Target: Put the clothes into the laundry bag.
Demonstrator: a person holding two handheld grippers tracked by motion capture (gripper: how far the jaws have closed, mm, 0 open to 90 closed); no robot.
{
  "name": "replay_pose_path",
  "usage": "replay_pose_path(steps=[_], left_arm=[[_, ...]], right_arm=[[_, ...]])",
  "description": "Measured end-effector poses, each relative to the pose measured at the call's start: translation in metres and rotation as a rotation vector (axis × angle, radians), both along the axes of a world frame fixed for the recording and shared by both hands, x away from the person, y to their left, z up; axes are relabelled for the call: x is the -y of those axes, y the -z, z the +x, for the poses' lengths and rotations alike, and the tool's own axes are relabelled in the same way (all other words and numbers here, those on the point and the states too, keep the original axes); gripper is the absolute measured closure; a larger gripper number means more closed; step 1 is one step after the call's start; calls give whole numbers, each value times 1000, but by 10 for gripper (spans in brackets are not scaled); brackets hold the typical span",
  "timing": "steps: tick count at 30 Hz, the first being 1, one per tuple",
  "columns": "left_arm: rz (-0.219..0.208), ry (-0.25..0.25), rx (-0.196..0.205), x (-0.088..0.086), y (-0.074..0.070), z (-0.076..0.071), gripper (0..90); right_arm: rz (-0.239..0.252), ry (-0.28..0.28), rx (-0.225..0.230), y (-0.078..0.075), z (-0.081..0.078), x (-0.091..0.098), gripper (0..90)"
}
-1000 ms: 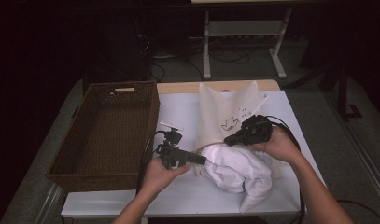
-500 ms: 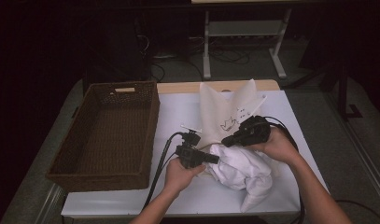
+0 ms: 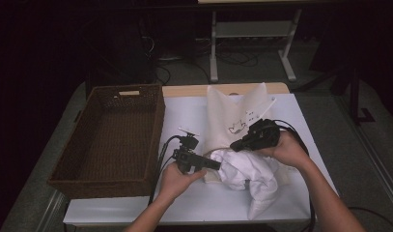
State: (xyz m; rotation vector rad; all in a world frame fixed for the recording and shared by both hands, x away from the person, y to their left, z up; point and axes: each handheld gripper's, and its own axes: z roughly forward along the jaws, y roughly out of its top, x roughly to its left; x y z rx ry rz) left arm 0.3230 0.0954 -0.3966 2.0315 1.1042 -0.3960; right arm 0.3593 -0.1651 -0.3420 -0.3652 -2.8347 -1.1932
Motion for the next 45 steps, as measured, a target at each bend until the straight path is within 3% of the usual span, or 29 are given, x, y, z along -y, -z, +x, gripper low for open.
replay_pose_path(steps=[4, 8, 9, 10, 11, 12, 13, 18, 19, 23, 26, 27, 29, 32, 33, 38, 42, 44, 45], left_arm=[[-1, 14, 4, -2, -3, -5, 441], [6, -11, -31, 15, 14, 9, 444], [-10, -27, -52, 20, 20, 12, 444], [-14, -39, -57, 24, 24, 14, 513], [7, -38, -31, 28, 26, 15, 608], [1, -59, 2, 32, 28, 14, 794], [1, -59, 2, 32, 28, 14, 817], [-84, -90, -14, 35, 19, 16, 828], [-74, -119, 12, 35, 16, 20, 830], [-99, -171, -9, 31, 20, 28, 826], [-75, -151, 13, 28, 17, 22, 742], [-75, -146, -11, 24, 16, 18, 611], [-65, -140, -7, 20, 11, 9, 531], [-38, -118, -14, 16, 8, 1, 475], [-48, -81, -35, 14, 5, -8, 471], [-39, -32, -35, 23, 2, -20, 422], [8, -14, -32, 44, 12, -15, 428], [3, -23, -14, 51, 19, -10, 615], [-31, -35, 4, 55, 23, -5, 705]], right_arm=[[-3, 3, 3, 0, 1, -2, 886], [-7, 10, 7, 2, 2, -7, 885], [-8, 12, 6, 3, 2, -7, 885], [-8, 12, 6, 3, 1, -8, 885], [-14, 9, 7, 4, 1, -9, 885], [-19, 1, 13, 4, 0, -9, 885], [-19, 1, 13, 4, 0, -9, 885], [2, -17, 15, -1, -4, -9, 885], [1, -18, 19, -3, -5, -11, 886], [7, -10, 17, -3, -4, -9, 885], [2, 2, 5, -1, -1, -6, 885], [-1, 10, 4, -2, 1, -3, 885], [0, 19, 2, -2, 1, -2, 886], [0, 24, 10, -2, 3, -2, 885], [0, 27, 12, -1, 3, -2, 885], [-1, 31, 8, 0, 4, -5, 885], [-12, 28, 16, 1, 3, -9, 884], [-20, 22, 19, 1, 1, -9, 884], [-17, 23, 19, 1, 0, -7, 884]])
